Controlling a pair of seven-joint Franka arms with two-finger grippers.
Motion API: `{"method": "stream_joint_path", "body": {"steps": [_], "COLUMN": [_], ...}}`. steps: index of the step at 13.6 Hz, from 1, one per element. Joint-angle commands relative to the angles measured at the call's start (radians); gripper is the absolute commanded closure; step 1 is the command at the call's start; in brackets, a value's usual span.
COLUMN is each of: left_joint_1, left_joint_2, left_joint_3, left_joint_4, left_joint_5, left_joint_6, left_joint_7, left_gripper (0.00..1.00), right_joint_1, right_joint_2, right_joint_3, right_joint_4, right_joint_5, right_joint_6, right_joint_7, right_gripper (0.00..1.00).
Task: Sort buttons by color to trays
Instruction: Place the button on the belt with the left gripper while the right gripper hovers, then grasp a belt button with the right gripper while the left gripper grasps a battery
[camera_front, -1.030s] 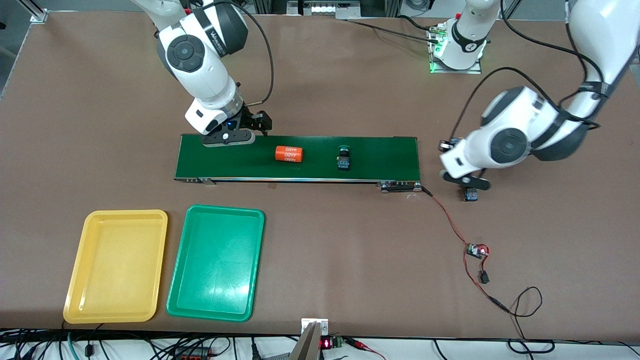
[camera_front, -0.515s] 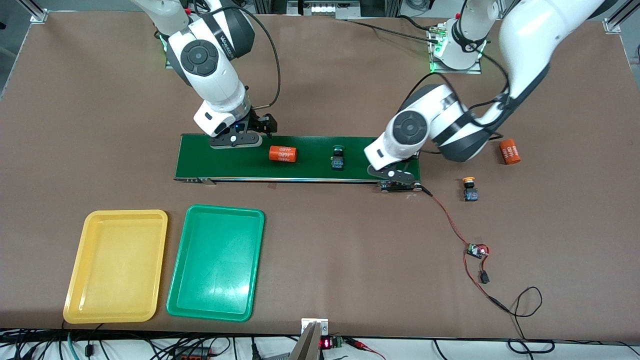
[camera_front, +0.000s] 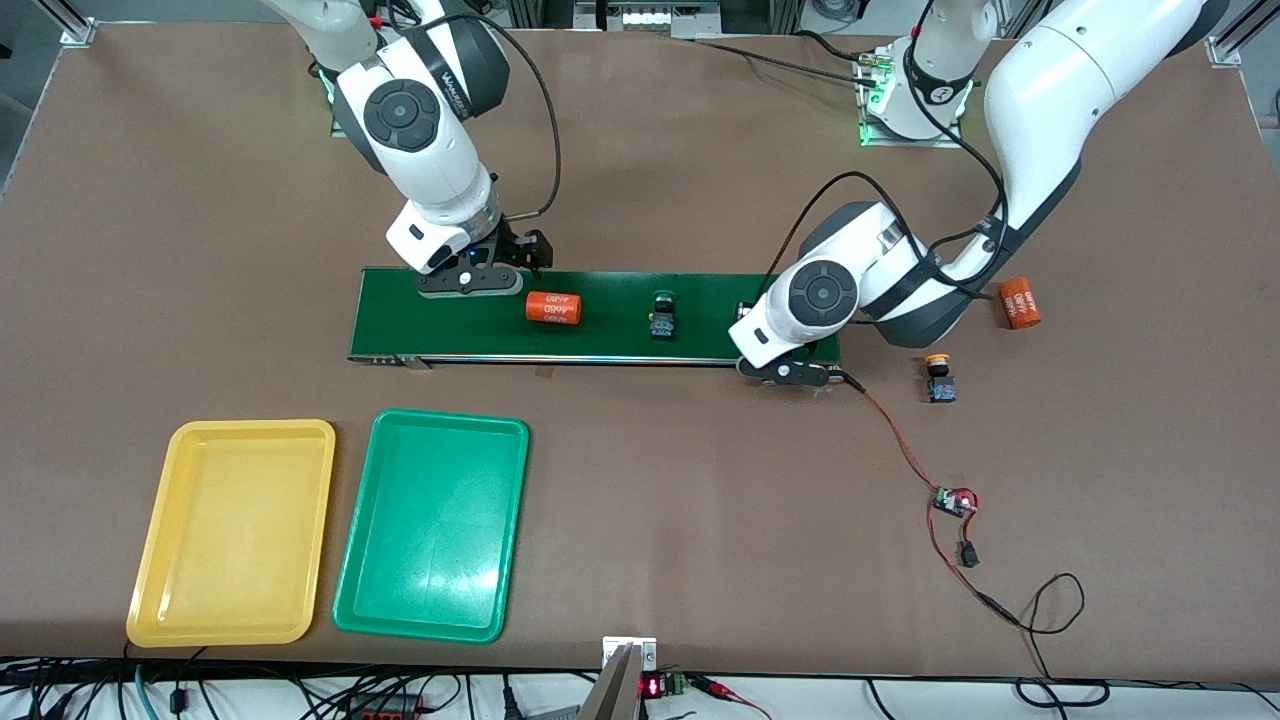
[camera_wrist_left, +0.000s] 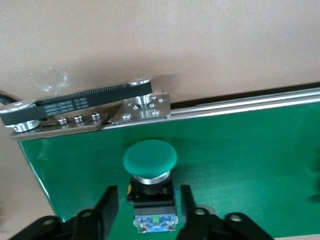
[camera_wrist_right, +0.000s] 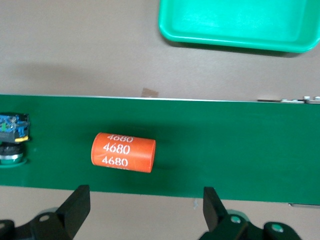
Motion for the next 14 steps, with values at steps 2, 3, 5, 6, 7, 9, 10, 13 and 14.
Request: {"method": "stream_joint_path", "body": {"steps": [2,3,5,6,7,9,10,13,14], "left_joint_1": [0.006,0.006,0.007,0.016,0.024,0.065,0.078,0.084,0.098], "left_joint_2": [-0.042,-0.05,-0.049,-0.049,-0.049,-0.046,-0.043,-0.041,-0.04], "left_joint_3": [-0.027,-0.046,-0.051,-0.05,-0.047,-0.041,-0.033,0.021,0.038], "left_joint_4": [0.059,0.105,0.201,0.234,0.254,0.26,0.26,0.254,0.249], "left_joint_5": [-0.027,-0.027,-0.025,-0.019,-0.013,-0.007,-0.005,-0.007,-0.011], "left_joint_6": [-0.039,-0.097,-0.235,-0.284,-0.308,-0.325,-0.325,-0.329,-0.329], "left_joint_7": [-0.014,-0.014,0.01,0.02,0.02,0.023,0.021,0.03,0.061], "left_gripper": [0.0,0.0,0.0,0.0,0.0,0.0,0.0,0.0,0.0], "right_joint_1": [0.022,0.023,0.037,0.039,0.046,0.069,0.074,0.086,0.086], "right_joint_2": [0.01,0.01,0.011,0.014,0.019,0.03,0.034,0.06,0.076], "right_joint_3": [-0.002,-0.002,-0.002,-0.002,-0.002,-0.002,-0.004,-0.005,-0.005], "right_joint_4": [0.021,0.021,0.021,0.021,0.021,0.025,0.037,0.057,0.068], "right_joint_5": [-0.034,-0.034,-0.034,-0.034,-0.034,-0.062,-0.086,-0.088,-0.091], "right_joint_6": [-0.015,-0.015,-0.015,-0.015,-0.015,-0.015,-0.016,-0.015,-0.016], "right_joint_7": [0.078,0.091,0.096,0.098,0.122,0.176,0.177,0.199,0.21], "right_gripper": [0.0,0.0,0.0,0.0,0.0,0.0,0.0,0.0,0.0]}}
